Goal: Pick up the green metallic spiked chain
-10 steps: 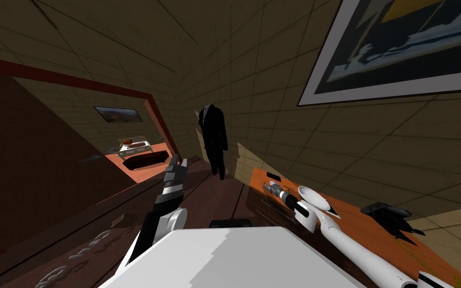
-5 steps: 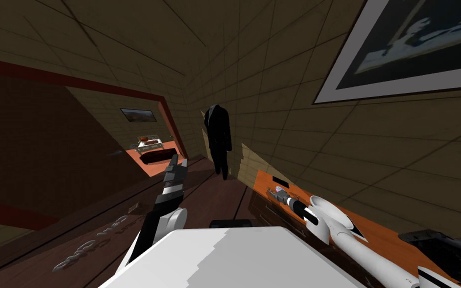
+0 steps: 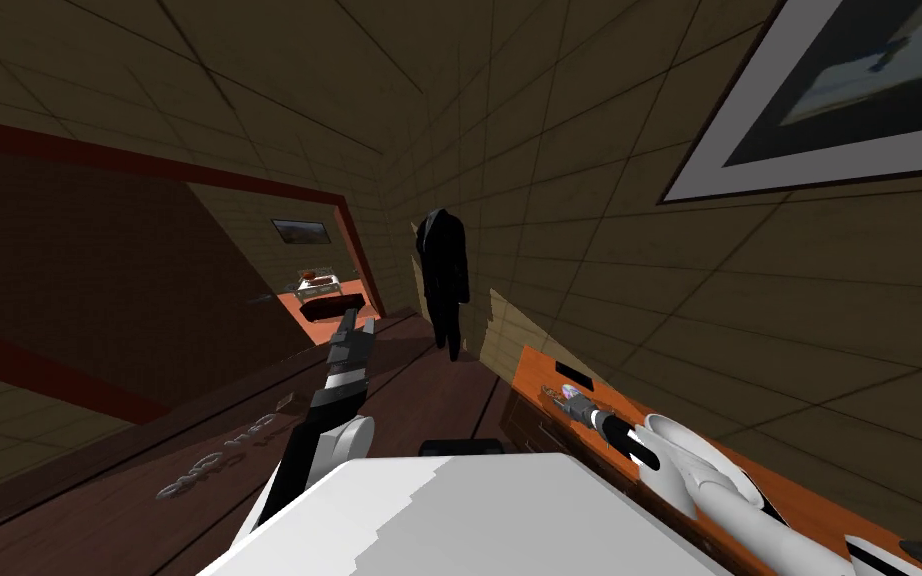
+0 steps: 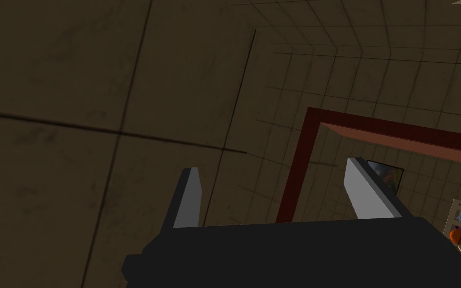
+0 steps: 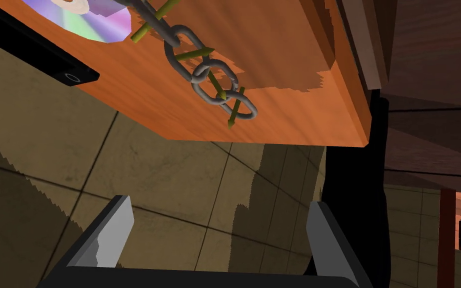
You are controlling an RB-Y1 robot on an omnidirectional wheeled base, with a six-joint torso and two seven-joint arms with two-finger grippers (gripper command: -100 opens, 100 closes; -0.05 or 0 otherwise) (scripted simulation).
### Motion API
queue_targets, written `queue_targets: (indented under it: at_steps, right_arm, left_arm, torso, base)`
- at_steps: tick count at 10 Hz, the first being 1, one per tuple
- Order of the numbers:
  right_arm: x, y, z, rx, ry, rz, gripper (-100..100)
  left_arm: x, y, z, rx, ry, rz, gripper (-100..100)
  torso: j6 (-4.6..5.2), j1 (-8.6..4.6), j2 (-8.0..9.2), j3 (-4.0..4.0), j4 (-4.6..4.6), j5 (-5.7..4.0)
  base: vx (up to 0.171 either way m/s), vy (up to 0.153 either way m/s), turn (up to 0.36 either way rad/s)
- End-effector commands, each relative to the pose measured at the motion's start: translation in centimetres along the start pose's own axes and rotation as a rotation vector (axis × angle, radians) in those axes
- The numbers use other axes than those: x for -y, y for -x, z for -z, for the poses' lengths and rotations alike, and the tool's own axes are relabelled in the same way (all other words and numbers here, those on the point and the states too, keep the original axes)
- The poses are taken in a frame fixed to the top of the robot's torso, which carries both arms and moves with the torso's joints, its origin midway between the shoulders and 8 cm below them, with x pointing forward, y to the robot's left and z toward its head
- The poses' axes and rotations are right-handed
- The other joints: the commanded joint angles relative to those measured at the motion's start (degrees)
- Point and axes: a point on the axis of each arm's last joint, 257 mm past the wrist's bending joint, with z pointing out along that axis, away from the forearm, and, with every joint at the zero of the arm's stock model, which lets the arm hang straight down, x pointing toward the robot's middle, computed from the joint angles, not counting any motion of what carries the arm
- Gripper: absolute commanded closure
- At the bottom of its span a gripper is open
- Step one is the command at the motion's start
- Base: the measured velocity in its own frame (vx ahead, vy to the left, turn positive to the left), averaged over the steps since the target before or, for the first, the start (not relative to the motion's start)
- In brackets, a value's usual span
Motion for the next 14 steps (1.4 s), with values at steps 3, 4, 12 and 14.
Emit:
queue_targets:
  at_steps: [3,4,12,14]
  right_arm:
    - [2.1,-6.2,2.2,-0.131,-0.021,0.041,-100]
    - [1.4,-5.3,1.8,-0.112,-0.007,0.042,-100]
    - [2.7,-14.6,6.2,-0.312,-0.015,0.08,-100]
    - [2.0,-17.5,7.7,-0.373,0.0,0.084,-100]
  left_arm:
    - [0.0,0.0,0.0,0.0,0.0,0.0,0]
    - [0.0,0.0,0.0,0.0,0.0,0.0,0]
    - [0.0,0.0,0.0,0.0,0.0,0.0,0]
    - [0.0,0.0,0.0,0.0,0.0,0.0,0]
  torso:
    - [-0.02,0.04,0.06,0.04,0.02,0.01]
    - [-0.02,-0.02,0.0,0.01,0.01,0.02]
    - [0.01,-0.09,-0.06,-0.03,-0.01,-0.01]
    - [-0.01,0.04,-0.03,-0.02,0.0,0.0]
  base:
    - [0.032,-0.022,0.141]
    - [0.049,-0.036,0.087]
    - [0.035,-0.03,0.092]
    - [0.046,-0.029,0.091]
